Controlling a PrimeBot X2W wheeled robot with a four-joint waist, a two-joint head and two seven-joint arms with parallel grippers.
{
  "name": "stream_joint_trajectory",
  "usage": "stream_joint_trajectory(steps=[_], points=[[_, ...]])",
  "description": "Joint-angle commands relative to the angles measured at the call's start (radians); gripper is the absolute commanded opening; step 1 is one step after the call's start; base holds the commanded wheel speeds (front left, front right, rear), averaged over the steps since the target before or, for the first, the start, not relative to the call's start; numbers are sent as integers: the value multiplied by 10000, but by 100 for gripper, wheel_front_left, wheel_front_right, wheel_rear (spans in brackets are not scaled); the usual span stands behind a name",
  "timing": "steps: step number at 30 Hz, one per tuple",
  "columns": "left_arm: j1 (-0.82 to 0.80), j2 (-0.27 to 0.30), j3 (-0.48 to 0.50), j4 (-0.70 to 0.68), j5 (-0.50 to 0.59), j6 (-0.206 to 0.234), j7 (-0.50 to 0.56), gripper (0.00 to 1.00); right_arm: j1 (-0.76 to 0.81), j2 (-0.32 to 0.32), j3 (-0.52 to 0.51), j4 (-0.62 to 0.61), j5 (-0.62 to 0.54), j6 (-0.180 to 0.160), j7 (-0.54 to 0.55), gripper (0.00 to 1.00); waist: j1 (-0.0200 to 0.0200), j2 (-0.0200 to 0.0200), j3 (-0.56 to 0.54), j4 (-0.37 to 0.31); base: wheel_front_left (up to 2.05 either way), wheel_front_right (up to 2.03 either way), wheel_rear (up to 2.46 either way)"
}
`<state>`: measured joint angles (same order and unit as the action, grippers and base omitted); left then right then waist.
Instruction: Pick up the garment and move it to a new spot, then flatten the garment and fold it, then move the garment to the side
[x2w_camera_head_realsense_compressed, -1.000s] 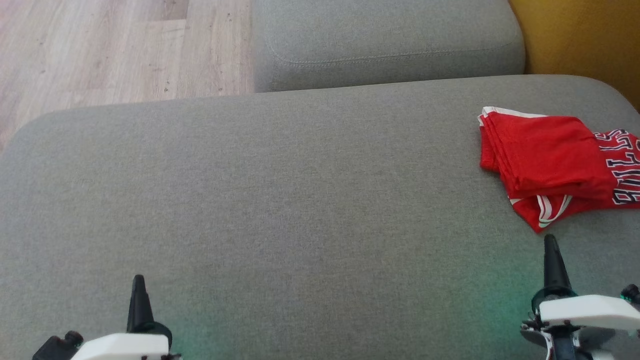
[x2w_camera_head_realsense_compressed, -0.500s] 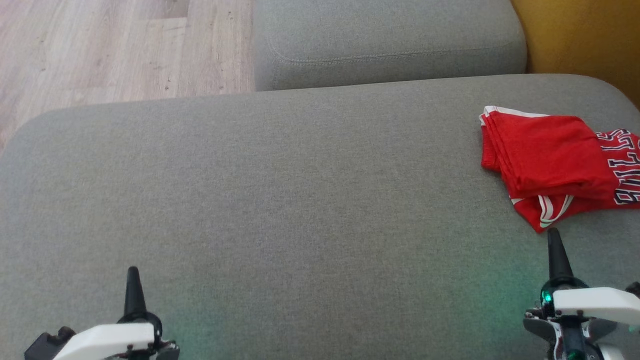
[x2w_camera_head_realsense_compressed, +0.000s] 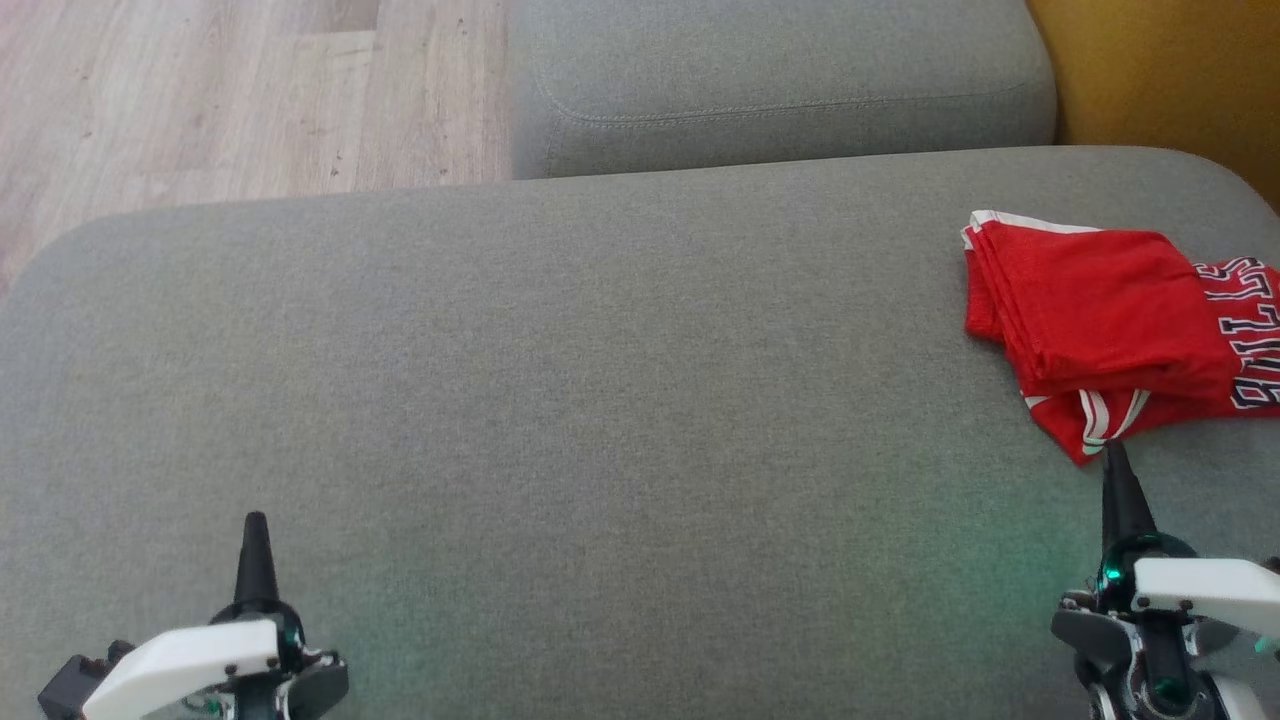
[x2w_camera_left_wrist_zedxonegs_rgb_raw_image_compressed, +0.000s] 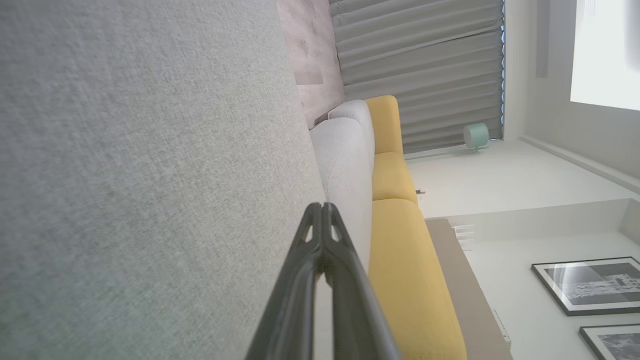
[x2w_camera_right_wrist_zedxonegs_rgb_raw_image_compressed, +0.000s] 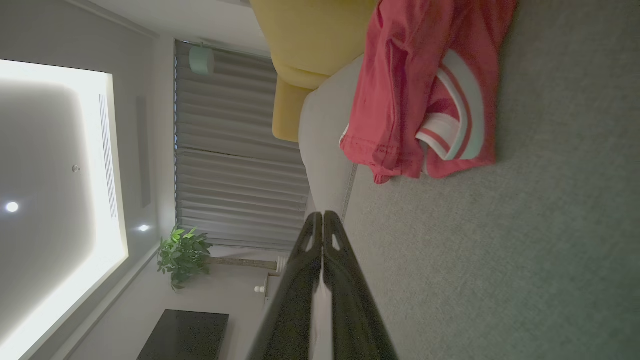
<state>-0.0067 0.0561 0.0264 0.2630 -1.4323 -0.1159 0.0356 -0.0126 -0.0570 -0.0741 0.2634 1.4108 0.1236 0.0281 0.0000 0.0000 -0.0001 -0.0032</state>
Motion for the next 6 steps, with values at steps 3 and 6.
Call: stream_joint_trajectory(steps=[3, 6], points=[[-618, 133, 381, -244, -513, -110, 176, 0, -613, -203, 114, -290, 603, 64, 154, 0, 0, 0, 7, 7, 0, 0, 0], [-674, 132, 417, -235, -730, -116, 235, 0, -659, -203, 93, -278, 853, 65, 213, 0, 0, 0, 10, 10, 0, 0, 0]])
